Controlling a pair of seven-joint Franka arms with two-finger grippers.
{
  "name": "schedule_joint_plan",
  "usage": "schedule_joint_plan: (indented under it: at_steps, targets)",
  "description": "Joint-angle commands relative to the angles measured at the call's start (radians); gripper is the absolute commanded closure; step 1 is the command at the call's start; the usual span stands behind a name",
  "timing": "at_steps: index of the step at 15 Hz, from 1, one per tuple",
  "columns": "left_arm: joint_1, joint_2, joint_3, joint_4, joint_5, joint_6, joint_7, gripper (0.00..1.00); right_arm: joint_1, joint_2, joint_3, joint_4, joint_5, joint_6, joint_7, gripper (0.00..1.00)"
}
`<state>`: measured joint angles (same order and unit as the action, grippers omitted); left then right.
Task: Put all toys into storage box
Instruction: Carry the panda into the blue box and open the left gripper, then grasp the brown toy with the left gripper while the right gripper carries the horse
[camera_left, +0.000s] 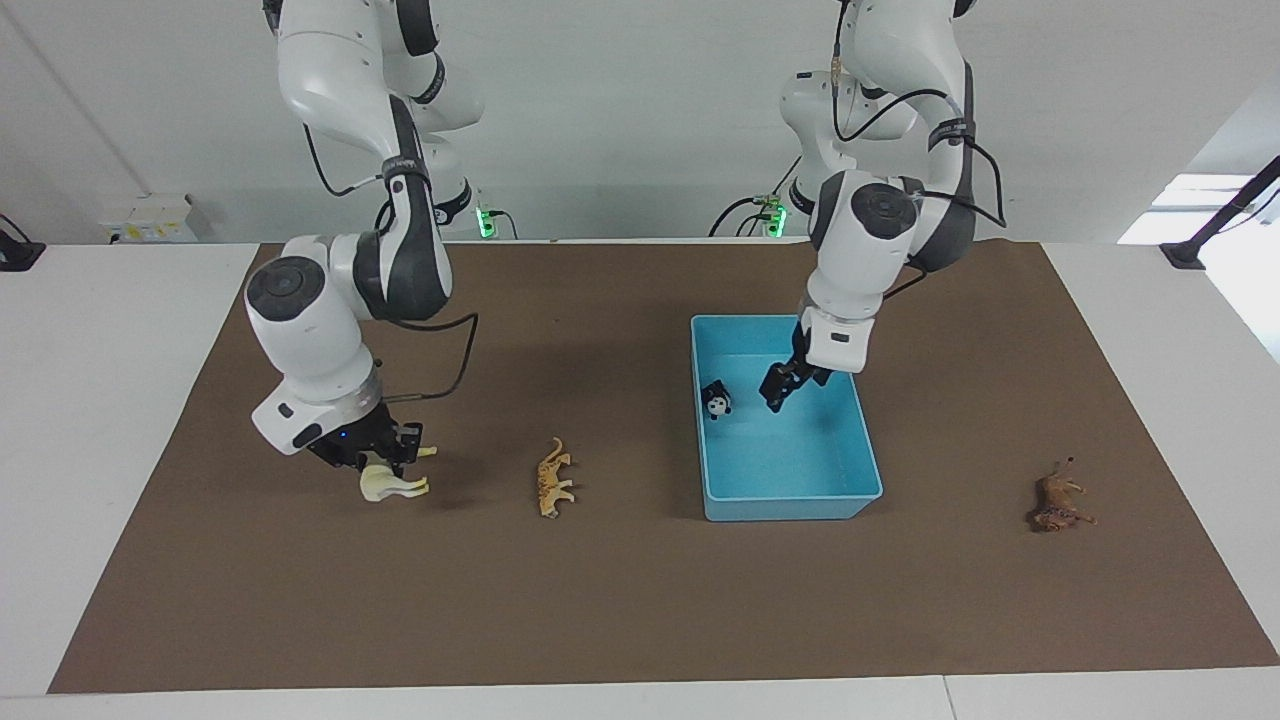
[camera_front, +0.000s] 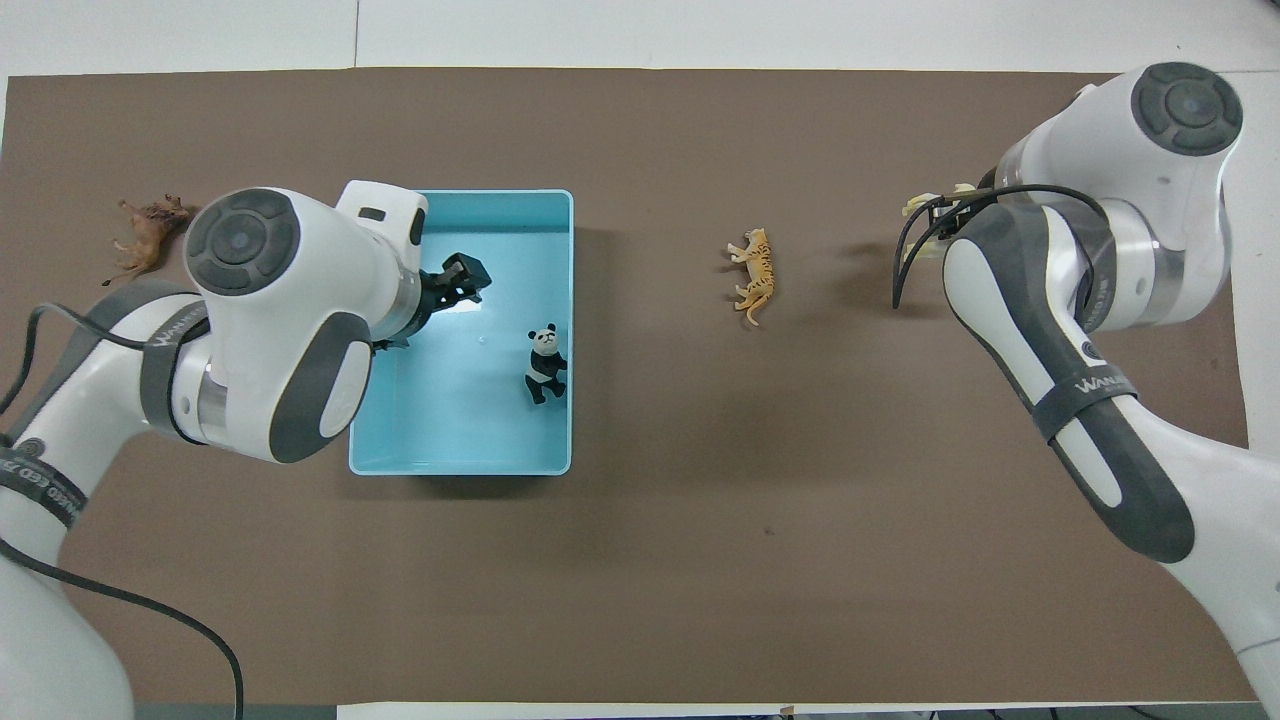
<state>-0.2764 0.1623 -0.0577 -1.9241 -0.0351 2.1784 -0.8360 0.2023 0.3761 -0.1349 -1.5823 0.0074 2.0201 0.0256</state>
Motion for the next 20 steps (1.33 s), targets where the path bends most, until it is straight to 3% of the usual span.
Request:
schedule_joint_plan:
  at_steps: [1,3,6,9,11,14,18,19,20]
  targets:
    - [0.119,0.000,0.007,0.023,-0.011,-0.022,-0.015,0.00,0.072,0.023,0.003,0.216,-0.003,-0.238,0.074,1.00]
    - [0.189,0.017,0.007,0.057,-0.012,-0.017,-0.040,0.00,0.159,0.062,0.003,0.341,-0.006,-0.329,0.230,1.00]
    - [0.310,0.029,0.006,0.076,-0.017,-0.008,-0.091,0.00,0.305,0.109,0.004,0.458,0.012,-0.318,0.382,1.00]
    - [0.420,0.074,0.006,0.080,-0.034,0.078,-0.140,0.00,0.423,0.154,0.001,0.478,0.103,-0.223,0.439,1.00]
    - [0.491,0.114,0.007,0.074,-0.083,0.165,-0.199,0.00,0.517,0.263,-0.008,0.530,0.102,-0.152,0.531,1.00]
    - [0.513,0.224,0.007,0.131,-0.083,0.207,-0.397,0.00,0.572,0.363,-0.002,0.551,0.102,-0.019,0.574,1.00]
    - [0.516,0.276,0.006,0.181,-0.088,0.290,-0.636,0.00,0.629,0.419,-0.003,0.539,0.094,0.087,0.612,1.00]
    - [0.514,0.304,0.006,0.210,-0.089,0.323,-0.650,0.00,0.629,0.415,-0.003,0.536,0.094,0.082,0.654,0.62]
    - [0.514,0.324,0.006,0.218,-0.091,0.352,-0.655,0.00,0.632,0.415,-0.005,0.538,0.095,0.072,0.712,0.10]
